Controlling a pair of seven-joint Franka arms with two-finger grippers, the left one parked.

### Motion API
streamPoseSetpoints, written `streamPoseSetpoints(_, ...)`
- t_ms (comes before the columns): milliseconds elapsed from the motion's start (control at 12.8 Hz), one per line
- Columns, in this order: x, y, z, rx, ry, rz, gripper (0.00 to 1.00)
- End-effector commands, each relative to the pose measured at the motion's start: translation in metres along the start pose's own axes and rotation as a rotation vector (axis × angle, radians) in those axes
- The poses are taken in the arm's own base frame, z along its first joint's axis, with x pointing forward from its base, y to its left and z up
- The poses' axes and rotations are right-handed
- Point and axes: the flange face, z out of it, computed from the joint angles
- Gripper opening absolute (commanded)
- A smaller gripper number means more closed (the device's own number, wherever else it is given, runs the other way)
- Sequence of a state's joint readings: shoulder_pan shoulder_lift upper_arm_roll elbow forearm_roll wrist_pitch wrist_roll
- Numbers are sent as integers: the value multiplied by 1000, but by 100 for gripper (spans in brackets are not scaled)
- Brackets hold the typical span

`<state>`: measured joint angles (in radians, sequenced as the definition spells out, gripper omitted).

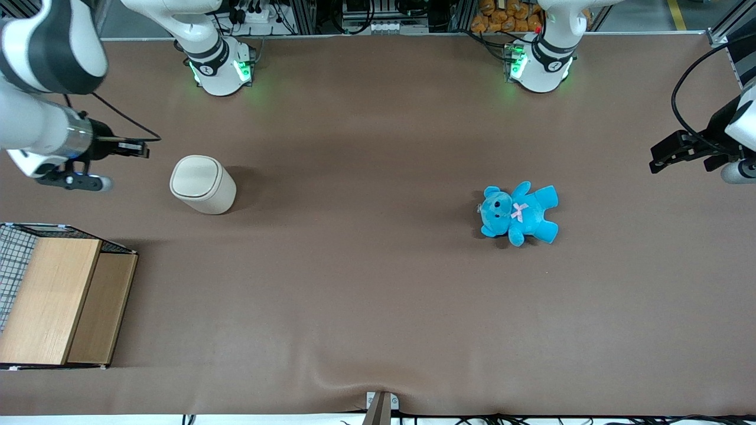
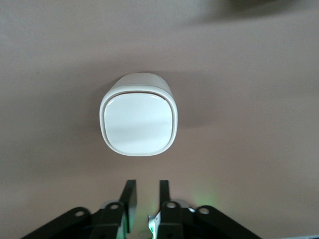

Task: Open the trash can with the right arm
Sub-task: 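Move the right gripper over to the white trash can's lid edge, then hook the lid edge with the right gripper and tilt it upward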

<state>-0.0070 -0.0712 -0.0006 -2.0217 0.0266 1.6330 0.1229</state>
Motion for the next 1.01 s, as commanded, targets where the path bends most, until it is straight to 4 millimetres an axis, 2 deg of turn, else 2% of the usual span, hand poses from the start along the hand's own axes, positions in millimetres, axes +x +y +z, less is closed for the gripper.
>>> streamPoseSetpoints(0,-26,2,35,16,30,17,3)
streamPoseSetpoints(78,-27,2,43,14,24,14,0)
streamPoseSetpoints(468,-25,6,87,19,55,16,0)
streamPoseSetpoints(701,-18,7,100,22,99,5,0)
streamPoseSetpoints(935,-7,12,124,23,109,-4,0)
